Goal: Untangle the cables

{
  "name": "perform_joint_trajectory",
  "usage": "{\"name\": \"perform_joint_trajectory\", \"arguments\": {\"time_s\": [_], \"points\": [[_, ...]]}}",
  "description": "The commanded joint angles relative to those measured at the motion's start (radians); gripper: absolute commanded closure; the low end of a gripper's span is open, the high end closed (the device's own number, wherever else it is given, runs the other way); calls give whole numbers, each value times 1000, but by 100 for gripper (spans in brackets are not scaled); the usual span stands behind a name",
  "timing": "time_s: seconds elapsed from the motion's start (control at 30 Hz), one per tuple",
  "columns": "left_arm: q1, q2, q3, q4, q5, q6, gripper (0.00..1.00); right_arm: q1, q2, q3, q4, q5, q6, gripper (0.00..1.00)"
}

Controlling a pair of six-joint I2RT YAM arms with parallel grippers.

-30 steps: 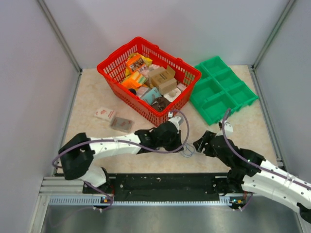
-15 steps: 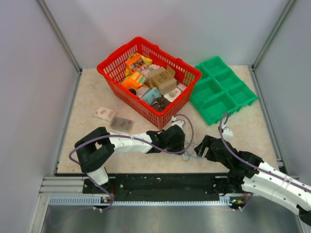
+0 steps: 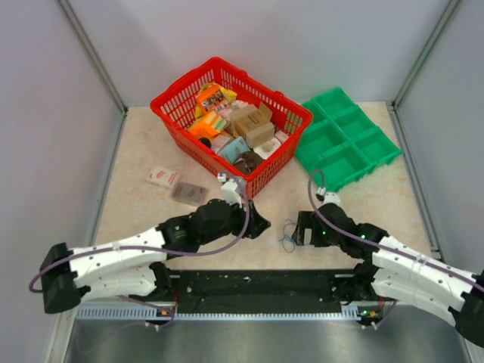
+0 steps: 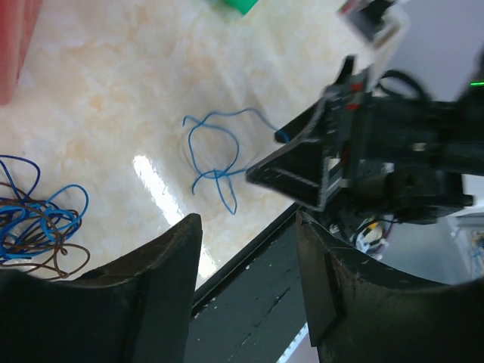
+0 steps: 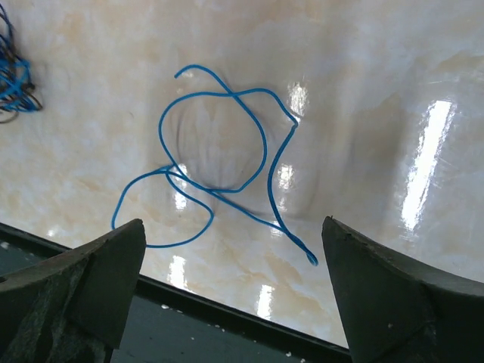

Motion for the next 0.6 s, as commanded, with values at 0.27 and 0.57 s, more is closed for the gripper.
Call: {"name": "perform_joint_trajectory", "arguments": {"time_s": [0.27,0.57], "points": [[2,-341,-154,208,20,133,42,27,235,117,103,-30,-101,1],[2,-429,-144,138,-51,190,41,188,480,235,44,242,-37,1]]}}
